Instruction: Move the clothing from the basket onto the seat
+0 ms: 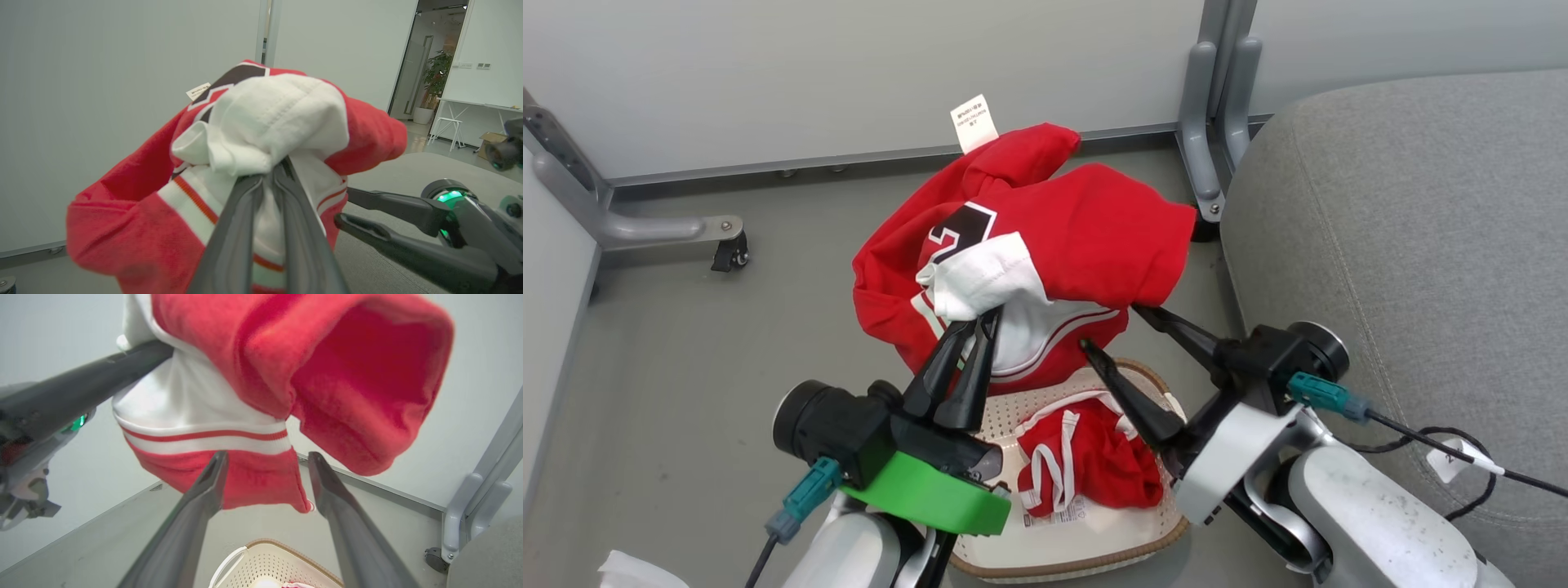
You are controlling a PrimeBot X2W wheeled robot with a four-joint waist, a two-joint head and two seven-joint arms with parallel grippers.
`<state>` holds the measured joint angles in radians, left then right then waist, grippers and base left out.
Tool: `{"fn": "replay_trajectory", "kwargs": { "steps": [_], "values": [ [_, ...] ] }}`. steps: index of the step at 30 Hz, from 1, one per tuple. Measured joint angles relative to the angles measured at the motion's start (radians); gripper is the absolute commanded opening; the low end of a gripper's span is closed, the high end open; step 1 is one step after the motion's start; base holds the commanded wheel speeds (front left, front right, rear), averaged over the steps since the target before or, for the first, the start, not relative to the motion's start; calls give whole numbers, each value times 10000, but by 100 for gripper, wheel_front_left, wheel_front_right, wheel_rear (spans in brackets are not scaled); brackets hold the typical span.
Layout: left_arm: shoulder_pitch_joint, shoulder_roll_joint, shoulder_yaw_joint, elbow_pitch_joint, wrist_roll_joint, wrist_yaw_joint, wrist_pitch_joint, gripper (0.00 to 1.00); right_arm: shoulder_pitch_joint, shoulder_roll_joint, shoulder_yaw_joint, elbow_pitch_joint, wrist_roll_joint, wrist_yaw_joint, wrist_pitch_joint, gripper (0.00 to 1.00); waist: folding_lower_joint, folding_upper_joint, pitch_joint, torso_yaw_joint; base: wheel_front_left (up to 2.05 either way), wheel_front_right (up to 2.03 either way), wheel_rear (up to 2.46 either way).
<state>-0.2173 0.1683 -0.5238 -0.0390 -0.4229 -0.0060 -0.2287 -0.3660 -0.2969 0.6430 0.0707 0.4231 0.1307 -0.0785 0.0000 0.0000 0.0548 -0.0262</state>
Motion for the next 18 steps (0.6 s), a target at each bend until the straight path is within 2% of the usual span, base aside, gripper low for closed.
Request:
{"fn": "replay_trajectory", "kwargs": {
  "steps": [10,11,12,13,14,18],
  "values": [
    [-41,-4,-157,88,-48,-42,31,0,-1223,63,1814,679,1237,0,-213,100,0,0,5,81,0,0,0],
    [-45,-4,-165,94,-54,-42,31,0,-1316,92,1956,738,1394,0,-215,68,0,0,3,83,0,0,0],
    [-46,-2,-174,102,-59,-40,31,0,-1384,121,2059,821,1471,0,-242,56,0,0,1,82,0,0,0],
    [-47,-2,-178,102,-61,-40,31,0,-1436,138,2142,878,1509,0,-253,22,0,0,1,80,0,0,0],
    [-47,-4,-190,105,-63,-40,31,0,-1512,167,2257,934,1599,0,-301,0,0,0,2,80,0,0,0],
    [-48,-2,-217,105,-75,-36,31,0,-1712,207,2554,1131,1783,0,-449,0,0,0,24,77,0,0,0]
  ]
}}
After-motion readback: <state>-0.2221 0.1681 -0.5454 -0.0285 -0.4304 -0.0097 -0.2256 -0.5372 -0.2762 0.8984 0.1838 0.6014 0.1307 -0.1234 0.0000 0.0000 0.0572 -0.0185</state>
